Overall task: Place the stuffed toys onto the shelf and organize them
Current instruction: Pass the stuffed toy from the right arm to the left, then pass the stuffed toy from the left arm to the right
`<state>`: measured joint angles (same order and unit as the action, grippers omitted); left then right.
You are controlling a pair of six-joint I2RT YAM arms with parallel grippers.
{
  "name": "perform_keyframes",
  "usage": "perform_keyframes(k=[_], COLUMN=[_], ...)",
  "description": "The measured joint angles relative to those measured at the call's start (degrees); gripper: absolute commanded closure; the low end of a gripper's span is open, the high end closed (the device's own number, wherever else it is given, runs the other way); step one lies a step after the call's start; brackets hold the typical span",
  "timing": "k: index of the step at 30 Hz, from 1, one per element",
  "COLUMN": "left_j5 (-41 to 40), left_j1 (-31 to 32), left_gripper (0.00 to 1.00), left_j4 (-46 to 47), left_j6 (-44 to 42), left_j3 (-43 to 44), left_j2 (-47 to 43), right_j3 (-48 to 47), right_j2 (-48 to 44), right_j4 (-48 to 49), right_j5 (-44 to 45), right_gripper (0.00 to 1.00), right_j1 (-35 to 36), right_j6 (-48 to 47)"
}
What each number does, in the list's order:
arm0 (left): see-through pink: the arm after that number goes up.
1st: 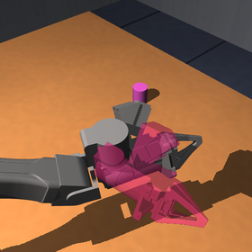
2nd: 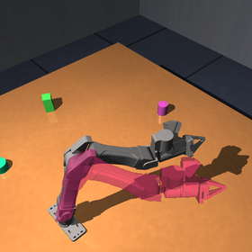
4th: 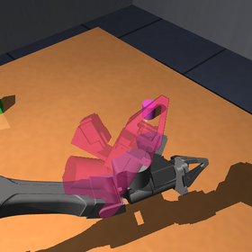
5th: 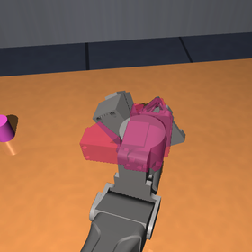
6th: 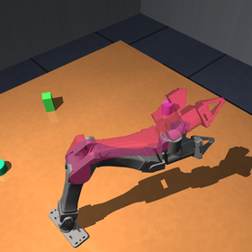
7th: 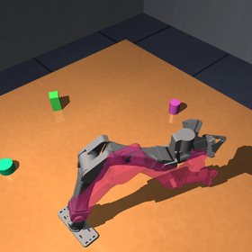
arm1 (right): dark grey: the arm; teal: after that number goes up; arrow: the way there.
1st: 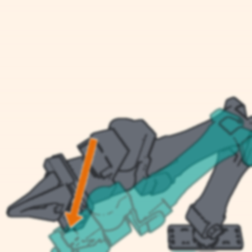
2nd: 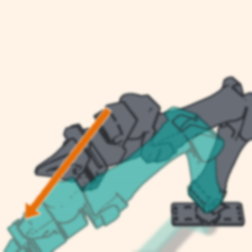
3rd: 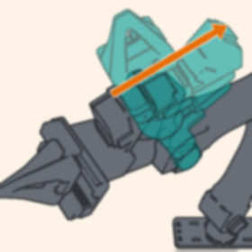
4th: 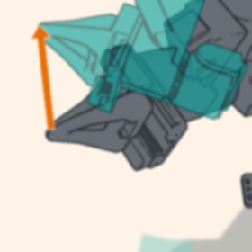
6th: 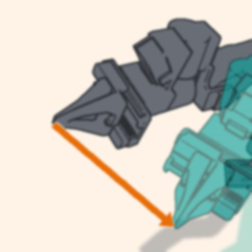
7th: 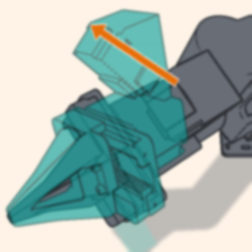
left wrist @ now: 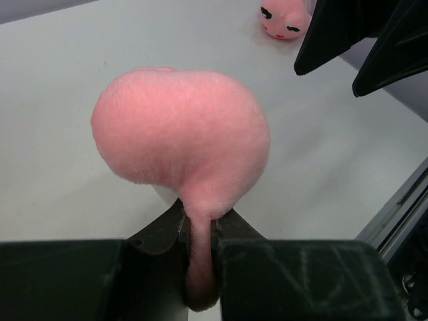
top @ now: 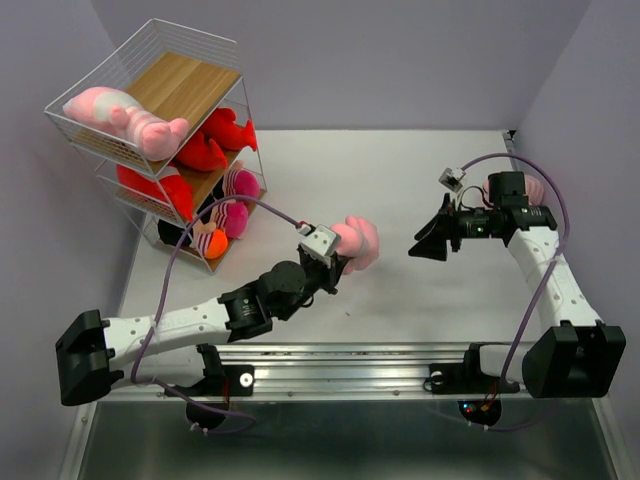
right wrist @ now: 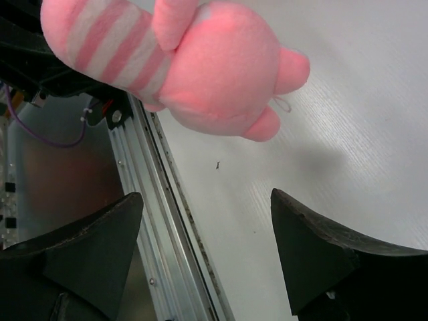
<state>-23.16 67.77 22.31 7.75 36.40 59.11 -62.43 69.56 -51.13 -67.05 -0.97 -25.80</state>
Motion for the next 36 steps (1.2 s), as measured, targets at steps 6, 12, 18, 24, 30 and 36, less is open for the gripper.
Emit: perform_keyframes(k=[6, 12, 18, 24, 30, 36], left_j5=[4.1, 7.9, 7.7, 10.8, 21.6, 31.2], left_j1=[0.0, 0.3, 0.9, 0.9, 0.9, 0.9], left_gripper=[1.00, 1.00, 1.00, 1.00, 1.00, 1.00], left_j4=[3.6, 1.5, -2.9, -5.5, -13.1, -20.7], left_j6=[-0.6, -12.3, -22.2, -26.5, -29.8, -32.2], left_j3=[0.6, 0.6, 0.6, 2.9, 9.3, 13.4], left_j2=[1.4, 1.5, -0.3, -2.0, -1.7, 2.3], right_j3=[0.0, -1.0, -0.7, -0.2, -6.4, -11.6], right_j2=[3.1, 3.3, 0.2, -1.2, -2.1, -2.1], right_j4=[1.3, 3.2, 8.9, 5.6, -14.2, -21.9], right_j5=[-1.4, 1.8, 3.6, -0.7, -4.4, -5.7], right_gripper=[0.16, 0.07, 0.07, 0.00, 0.01, 0.01], right_j1=[0.3, 0.3, 0.4, 2.5, 3.5, 11.7], right_j6=[4.0, 8.2, 16.9, 5.0, -30.3, -46.9])
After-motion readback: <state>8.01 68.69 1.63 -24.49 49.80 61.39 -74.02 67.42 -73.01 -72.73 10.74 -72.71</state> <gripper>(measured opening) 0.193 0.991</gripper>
